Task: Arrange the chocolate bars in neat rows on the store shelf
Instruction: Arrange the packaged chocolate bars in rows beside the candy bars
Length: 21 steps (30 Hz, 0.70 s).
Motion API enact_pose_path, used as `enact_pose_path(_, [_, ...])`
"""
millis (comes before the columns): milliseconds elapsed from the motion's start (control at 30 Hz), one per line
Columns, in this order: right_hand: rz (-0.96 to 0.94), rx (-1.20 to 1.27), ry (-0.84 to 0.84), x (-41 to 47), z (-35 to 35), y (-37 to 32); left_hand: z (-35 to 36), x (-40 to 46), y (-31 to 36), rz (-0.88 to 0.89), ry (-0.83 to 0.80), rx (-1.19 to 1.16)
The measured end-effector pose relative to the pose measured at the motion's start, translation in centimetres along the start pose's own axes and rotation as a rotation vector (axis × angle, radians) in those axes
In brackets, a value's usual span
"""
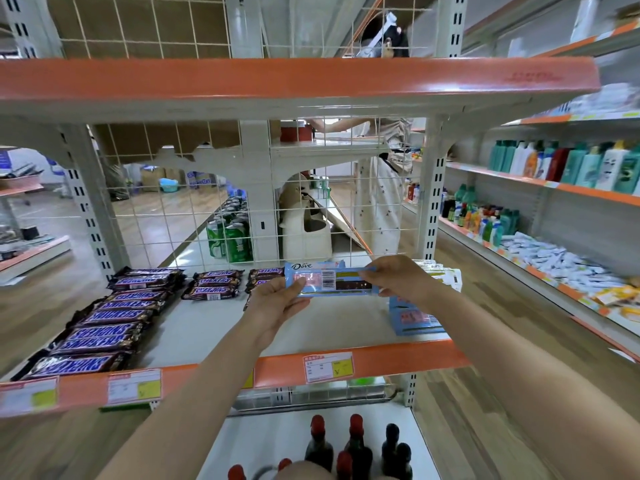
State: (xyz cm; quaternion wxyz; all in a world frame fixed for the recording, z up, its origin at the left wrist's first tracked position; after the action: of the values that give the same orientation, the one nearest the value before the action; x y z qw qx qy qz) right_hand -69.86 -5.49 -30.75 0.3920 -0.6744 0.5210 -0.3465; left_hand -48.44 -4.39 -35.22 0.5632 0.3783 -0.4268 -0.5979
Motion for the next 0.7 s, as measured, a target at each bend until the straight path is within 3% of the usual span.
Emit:
enact_pose_path(433, [-0.252,-0.201,0.084,-0.9,0.1,-2.5,-0.1,0.0,0.1,-0.017,-0.003,-0.008])
enact_pose_path(567, [-0.466,-0.397,0.295,-1.2,-0.3,-3.0,-0.4,0.1,0.0,-0.073,0.045,0.004])
enact_pose_path(700, [-0.899,-0.864,0.571,-3.2,0.5,-4.7,-0.5,0.1,0.3,-0.148,0.073,-0.039])
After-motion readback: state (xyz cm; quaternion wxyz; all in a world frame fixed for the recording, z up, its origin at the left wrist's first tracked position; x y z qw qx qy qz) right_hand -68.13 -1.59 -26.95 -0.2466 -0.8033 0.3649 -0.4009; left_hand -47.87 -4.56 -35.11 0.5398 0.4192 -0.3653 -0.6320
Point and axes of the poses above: each hand's wrist, its own x-axis towards the middle knuckle, its own z-axis out of the palm, y = z × x, the point moved 5 cm from there along x, towards the middle knuckle, and after that the axes turned 3 degrees about -y, right-handed, at the moved point
